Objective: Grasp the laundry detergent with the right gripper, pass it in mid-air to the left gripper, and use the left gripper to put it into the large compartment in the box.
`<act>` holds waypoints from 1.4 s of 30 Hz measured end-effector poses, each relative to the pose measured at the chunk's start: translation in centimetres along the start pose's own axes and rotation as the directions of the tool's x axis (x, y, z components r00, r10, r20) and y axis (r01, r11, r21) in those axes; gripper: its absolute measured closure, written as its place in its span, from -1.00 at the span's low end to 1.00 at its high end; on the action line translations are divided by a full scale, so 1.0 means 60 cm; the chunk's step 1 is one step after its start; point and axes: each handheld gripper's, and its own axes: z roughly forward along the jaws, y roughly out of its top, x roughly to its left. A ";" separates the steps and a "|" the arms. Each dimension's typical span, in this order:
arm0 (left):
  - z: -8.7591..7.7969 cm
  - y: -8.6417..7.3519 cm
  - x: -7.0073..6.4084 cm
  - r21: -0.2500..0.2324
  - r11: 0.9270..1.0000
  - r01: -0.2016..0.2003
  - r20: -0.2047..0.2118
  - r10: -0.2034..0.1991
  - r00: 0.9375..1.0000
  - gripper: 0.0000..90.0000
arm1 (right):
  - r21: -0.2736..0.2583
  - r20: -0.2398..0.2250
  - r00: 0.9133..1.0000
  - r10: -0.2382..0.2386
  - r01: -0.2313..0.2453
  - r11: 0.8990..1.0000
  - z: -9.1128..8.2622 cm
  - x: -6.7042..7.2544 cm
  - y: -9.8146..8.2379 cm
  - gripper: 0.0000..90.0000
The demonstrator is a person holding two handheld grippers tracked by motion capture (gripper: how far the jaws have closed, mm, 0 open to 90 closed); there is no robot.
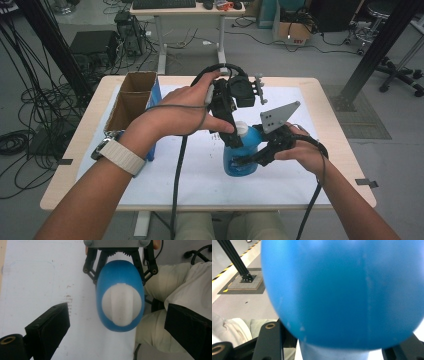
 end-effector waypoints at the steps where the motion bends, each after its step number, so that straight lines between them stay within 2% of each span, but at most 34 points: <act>1: 0.000 0.000 0.000 0.000 1.000 0.001 0.000 -0.001 1.000 -0.86 | -0.002 -0.002 1.000 0.003 -0.003 1.000 0.000 0.000 0.000 -0.06; 42: -0.001 -0.002 0.001 -0.005 1.000 0.009 -0.009 -0.009 1.000 -0.85 | 0.004 0.006 1.000 -0.003 0.003 1.000 -0.001 0.000 -0.001 -0.06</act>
